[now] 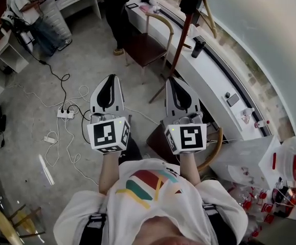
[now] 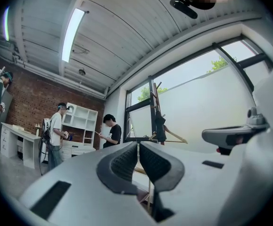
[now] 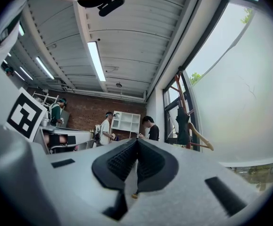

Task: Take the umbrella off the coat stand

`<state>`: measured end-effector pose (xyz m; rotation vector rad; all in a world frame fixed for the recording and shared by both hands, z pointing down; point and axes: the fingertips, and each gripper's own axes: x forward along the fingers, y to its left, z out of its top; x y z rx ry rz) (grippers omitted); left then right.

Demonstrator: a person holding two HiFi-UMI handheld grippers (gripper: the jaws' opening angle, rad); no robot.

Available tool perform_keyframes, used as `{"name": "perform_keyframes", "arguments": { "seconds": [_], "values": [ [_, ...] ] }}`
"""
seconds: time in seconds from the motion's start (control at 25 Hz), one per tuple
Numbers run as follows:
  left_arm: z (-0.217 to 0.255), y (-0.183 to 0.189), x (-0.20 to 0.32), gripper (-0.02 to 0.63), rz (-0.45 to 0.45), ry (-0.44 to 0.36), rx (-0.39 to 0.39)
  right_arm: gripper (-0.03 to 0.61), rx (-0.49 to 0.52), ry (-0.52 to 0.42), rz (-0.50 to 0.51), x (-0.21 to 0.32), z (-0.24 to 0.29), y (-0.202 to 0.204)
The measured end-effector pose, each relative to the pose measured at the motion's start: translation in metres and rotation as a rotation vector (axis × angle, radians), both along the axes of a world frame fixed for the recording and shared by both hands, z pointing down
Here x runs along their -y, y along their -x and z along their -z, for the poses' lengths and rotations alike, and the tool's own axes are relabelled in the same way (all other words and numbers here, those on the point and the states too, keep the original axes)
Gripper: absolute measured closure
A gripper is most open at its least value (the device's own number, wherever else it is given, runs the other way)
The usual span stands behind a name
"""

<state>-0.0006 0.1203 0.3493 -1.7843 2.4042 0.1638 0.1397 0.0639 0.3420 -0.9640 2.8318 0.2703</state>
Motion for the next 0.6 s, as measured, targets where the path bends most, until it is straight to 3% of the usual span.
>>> {"name": "perform_keyframes", "arguments": {
  "seconds": [0.28, 0.6],
  "values": [
    [0.009, 0.022, 0.03, 0.6, -0.014, -0.041, -0.023, 0.578, -0.004, -0.009, -0.031, 0.029, 0.007, 0.017],
    [-0.007, 0.069, 0.073, 0.6, -0.041, 0.0, -0.006, 0.578, 0.004, 0.044, -0.026, 0.069, -0.01, 0.073]
  ]
}}
